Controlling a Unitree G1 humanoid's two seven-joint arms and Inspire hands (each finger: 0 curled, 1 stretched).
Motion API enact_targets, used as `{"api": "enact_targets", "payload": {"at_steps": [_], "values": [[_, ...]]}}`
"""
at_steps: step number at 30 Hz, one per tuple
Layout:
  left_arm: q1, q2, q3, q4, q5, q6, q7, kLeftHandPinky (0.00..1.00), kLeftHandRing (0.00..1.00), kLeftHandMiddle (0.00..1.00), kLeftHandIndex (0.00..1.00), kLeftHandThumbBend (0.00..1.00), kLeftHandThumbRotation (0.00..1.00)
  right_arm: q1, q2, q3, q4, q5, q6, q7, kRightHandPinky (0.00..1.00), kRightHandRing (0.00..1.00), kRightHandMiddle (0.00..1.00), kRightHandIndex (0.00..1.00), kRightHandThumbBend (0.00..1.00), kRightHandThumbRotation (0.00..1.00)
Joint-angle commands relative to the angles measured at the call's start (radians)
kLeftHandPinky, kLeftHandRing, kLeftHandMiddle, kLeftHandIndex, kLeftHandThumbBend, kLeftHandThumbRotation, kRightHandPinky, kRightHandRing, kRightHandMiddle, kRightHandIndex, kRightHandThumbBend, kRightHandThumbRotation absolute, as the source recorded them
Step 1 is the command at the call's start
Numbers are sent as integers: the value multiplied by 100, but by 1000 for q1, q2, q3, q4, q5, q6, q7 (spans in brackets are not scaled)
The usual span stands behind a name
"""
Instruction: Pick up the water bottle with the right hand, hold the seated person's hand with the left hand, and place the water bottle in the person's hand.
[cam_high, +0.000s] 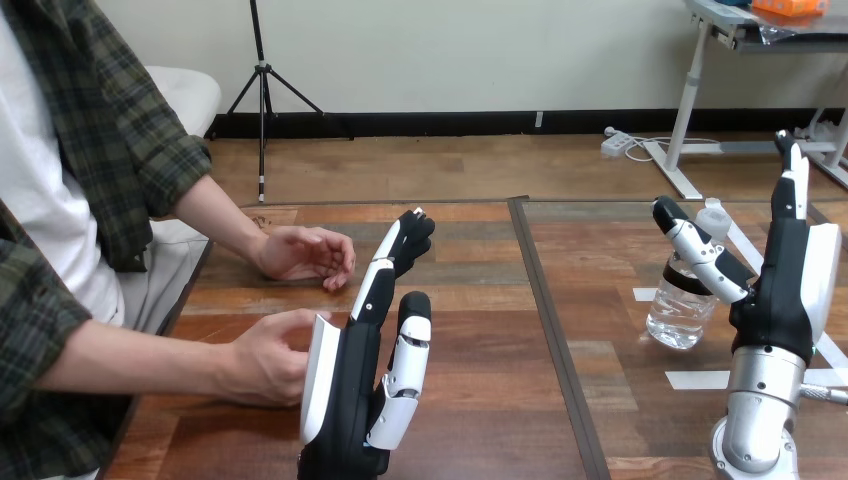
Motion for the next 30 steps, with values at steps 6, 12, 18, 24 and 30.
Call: {"api": "enact_targets", "payload": {"at_steps": [6, 12, 18, 24, 30], "values": [[-54, 8, 13, -5, -3, -20, 8, 86, 87, 89, 92, 5, 100, -122, -21, 10, 66, 17, 39, 11, 98, 100, 100, 93, 98, 52], [-49, 10, 12, -6, -4, -22, 7, 86, 86, 89, 92, 5, 100, -139, -25, 9, 95, 24, 44, 18, 99, 100, 100, 93, 99, 53], [-46, 8, 12, -8, -4, -22, 8, 86, 87, 89, 93, 4, 100, -151, -29, 7, 114, 36, 51, 29, 100, 100, 100, 93, 99, 53], [-44, 9, 10, -7, -7, -25, 5, 86, 87, 89, 93, 3, 100, -158, -33, 6, 125, 44, 60, 39, 100, 100, 100, 92, 99, 53], [-43, 7, 6, 1, -15, -34, 1, 86, 87, 90, 94, 3, 100, -163, -35, 5, 133, 55, 69, 55, 100, 100, 100, 93, 99, 53]]}}
